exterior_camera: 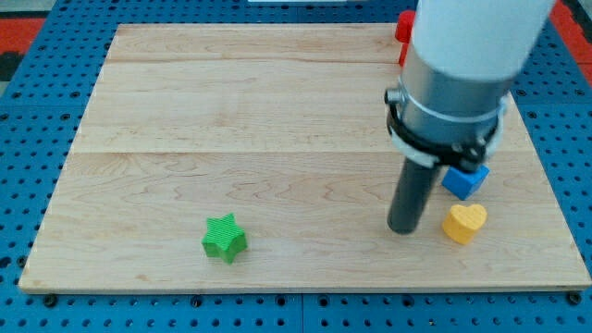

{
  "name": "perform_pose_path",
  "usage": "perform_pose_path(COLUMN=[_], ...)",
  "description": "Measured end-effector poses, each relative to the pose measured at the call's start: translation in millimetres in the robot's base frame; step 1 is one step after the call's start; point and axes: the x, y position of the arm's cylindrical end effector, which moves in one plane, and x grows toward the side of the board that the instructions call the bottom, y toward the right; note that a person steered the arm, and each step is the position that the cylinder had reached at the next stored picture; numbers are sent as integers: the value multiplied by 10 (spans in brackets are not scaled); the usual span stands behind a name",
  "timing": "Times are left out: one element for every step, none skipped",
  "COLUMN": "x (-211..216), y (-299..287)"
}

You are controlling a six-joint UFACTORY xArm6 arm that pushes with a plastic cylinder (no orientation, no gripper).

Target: Adjust the cube in a vertical line

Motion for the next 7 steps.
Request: perform_pose_path(x=[527,201,-517,-889,-816,-655,-657], y=[734,1596,1784,1357,1183,1140,995])
